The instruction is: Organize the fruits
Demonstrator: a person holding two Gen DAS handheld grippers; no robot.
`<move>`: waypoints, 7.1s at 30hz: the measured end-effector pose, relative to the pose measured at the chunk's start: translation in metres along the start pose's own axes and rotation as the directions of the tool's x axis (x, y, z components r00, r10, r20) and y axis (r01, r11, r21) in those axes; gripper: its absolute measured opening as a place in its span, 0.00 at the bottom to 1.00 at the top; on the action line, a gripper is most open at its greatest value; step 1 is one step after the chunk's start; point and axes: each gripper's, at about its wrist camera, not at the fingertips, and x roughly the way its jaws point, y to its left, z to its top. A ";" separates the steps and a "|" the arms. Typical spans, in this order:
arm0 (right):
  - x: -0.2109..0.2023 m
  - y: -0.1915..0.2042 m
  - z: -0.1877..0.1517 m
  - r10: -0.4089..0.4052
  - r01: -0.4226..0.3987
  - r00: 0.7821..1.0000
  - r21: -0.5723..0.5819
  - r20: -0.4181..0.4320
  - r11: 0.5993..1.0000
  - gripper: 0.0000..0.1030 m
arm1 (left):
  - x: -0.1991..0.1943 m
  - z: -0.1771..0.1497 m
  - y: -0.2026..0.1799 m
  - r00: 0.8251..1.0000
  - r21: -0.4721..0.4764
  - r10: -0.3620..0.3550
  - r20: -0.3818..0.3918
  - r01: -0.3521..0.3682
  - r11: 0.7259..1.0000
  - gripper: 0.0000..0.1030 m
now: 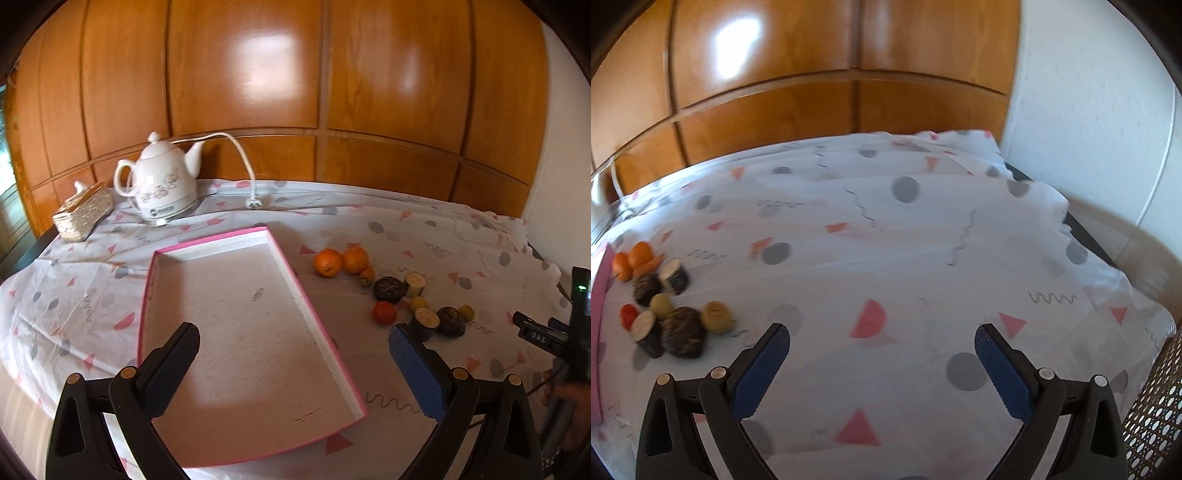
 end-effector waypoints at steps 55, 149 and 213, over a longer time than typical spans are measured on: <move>0.041 -0.034 -0.010 -0.057 0.063 0.997 0.120 -0.056 0.991 0.95 | 0.143 -0.001 -0.127 0.877 0.125 -0.288 -0.384 0.359 0.925 0.35; -0.063 0.229 0.002 0.638 -0.673 0.729 -0.431 -0.248 0.601 0.25 | 0.008 -0.042 0.149 0.980 -0.387 0.150 -0.133 -0.190 0.902 0.64; -0.035 0.147 -0.015 0.406 -0.417 0.908 -0.288 -0.101 0.862 0.35 | 0.009 -0.023 0.110 0.991 -0.284 0.069 -0.117 -0.100 0.954 0.70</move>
